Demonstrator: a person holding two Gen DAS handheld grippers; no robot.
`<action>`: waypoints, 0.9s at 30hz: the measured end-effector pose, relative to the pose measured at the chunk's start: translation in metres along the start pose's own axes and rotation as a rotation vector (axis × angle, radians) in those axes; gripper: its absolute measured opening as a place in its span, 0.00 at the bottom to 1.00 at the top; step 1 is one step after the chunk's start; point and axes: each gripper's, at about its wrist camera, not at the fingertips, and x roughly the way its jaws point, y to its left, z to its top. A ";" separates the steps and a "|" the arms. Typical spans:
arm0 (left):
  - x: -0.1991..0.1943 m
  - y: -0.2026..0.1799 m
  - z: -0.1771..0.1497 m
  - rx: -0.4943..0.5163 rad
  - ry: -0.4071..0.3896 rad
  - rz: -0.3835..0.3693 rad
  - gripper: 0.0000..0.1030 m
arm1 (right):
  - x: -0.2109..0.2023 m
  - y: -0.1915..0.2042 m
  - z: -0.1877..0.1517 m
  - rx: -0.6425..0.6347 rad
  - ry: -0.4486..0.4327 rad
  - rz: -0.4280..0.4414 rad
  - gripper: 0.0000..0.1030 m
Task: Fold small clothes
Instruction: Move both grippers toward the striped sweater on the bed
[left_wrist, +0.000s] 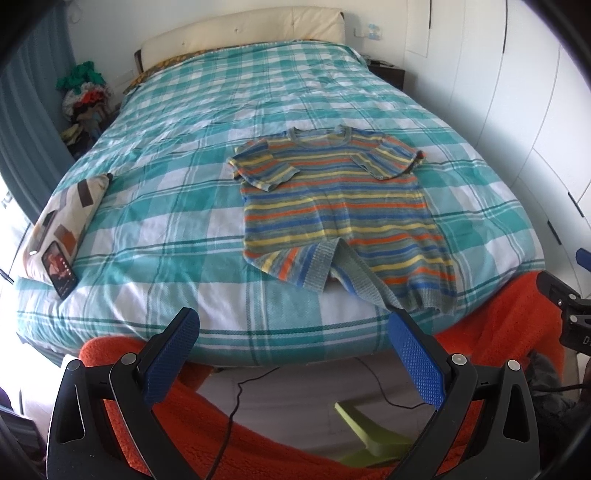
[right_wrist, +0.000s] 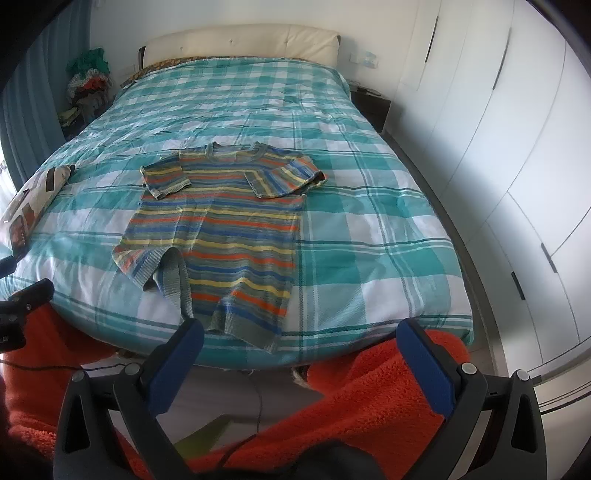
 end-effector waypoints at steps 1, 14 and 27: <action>0.000 0.000 0.000 0.000 0.002 -0.003 0.99 | 0.000 -0.001 0.000 -0.001 0.001 -0.004 1.00; 0.001 -0.003 0.002 0.010 -0.002 -0.012 0.99 | 0.002 0.001 0.001 -0.004 0.015 -0.023 1.00; 0.006 -0.004 0.000 0.012 0.019 -0.034 0.99 | 0.007 0.000 -0.001 0.000 0.027 -0.023 1.00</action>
